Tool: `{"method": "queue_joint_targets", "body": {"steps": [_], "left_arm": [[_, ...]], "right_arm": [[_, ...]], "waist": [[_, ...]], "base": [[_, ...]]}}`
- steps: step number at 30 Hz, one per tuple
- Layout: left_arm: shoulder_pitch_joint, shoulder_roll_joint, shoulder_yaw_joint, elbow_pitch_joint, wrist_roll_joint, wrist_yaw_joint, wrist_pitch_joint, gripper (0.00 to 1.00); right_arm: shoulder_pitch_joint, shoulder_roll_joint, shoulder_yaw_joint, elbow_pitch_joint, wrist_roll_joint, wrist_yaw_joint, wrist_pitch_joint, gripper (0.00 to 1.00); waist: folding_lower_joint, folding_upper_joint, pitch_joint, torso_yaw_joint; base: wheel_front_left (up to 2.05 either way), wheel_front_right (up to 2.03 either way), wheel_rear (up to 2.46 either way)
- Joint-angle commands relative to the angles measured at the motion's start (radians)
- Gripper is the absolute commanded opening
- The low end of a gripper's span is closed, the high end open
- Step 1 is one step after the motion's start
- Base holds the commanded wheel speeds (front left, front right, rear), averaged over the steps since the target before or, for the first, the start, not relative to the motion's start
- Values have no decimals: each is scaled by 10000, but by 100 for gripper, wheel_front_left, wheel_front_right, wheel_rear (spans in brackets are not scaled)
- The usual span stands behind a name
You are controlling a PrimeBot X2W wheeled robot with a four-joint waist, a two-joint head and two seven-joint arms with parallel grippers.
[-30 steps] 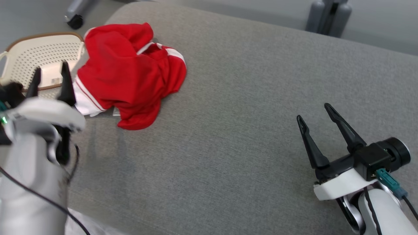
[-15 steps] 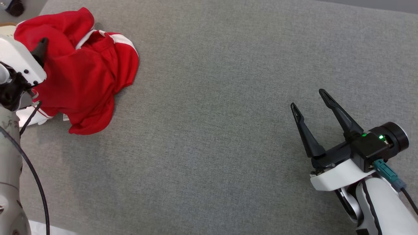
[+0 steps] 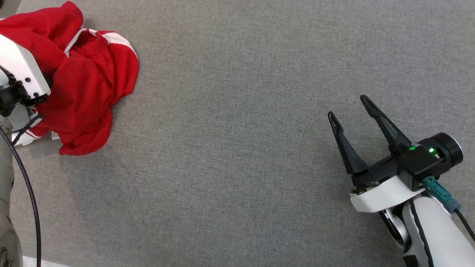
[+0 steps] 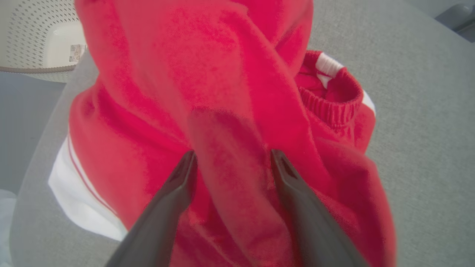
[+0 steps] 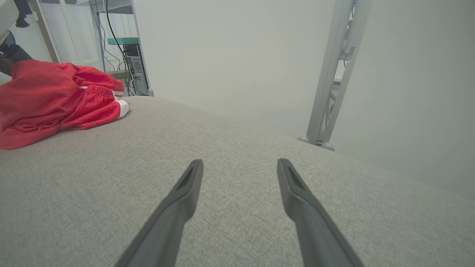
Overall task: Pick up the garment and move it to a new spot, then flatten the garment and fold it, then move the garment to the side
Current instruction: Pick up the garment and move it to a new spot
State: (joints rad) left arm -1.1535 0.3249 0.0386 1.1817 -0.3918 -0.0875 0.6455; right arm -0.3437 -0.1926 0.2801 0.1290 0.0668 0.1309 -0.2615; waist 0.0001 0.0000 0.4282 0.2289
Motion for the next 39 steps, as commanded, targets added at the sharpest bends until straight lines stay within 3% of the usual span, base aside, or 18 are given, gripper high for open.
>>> {"method": "queue_joint_targets", "body": {"steps": [1, 2, 3, 9, 17, 23, 32, 37, 39], "left_arm": [[-102, 18, -30, 131, -32, 7, 153, 72], [-124, 29, -77, 163, -3, -30, 225, 15], [-146, 41, -97, 171, -18, -65, 287, 0], [-173, 74, -29, 61, -230, -175, -111, 0], [-285, 56, -286, -666, 201, 341, -2829, 0], [-406, -122, -396, -1181, 309, 170, -5041, 0], [117, -1082, -844, -2326, -80, -390, -8155, 0], [636, -1685, -1569, -3548, -666, -449, -8844, 0], [1014, -1641, -1746, -4281, -937, -427, -9008, 0]], "right_arm": [[-131, -22, -1, 12, 83, -2, -39, 100], [-137, -8, 4, 21, 85, -2, -39, 100], [-140, 6, 3, 27, 76, -2, -41, 100], [-82, 103, -27, 149, 63, -2, -41, 100], [231, 417, -532, 398, -124, -2, -41, 100], [577, 735, -665, 636, -99, -2, -41, 100], [1228, 1167, -1207, 805, 15, 0, -41, 100], [1480, 1344, -1360, 853, -4, -2, -39, 100], [1492, 1358, -1413, 887, -43, -2, -41, 100]], "waist": [[-1, 0, -12, -29], [-1, 0, -27, -44], [-1, 0, -42, -58], [-1, 0, -254, -97], [-1, 0, -986, -13], [-1, 0, -1947, -63], [-1, 0, -3408, -441], [-1, 0, -3961, -939], [-1, 0, -4108, -1250]], "base": [[0, 0, 0], [0, 0, 0], [0, 0, 0], [0, 0, 0], [0, 0, 0], [0, 0, 0], [0, 0, 0], [0, 0, 0], [0, 0, 0]]}}
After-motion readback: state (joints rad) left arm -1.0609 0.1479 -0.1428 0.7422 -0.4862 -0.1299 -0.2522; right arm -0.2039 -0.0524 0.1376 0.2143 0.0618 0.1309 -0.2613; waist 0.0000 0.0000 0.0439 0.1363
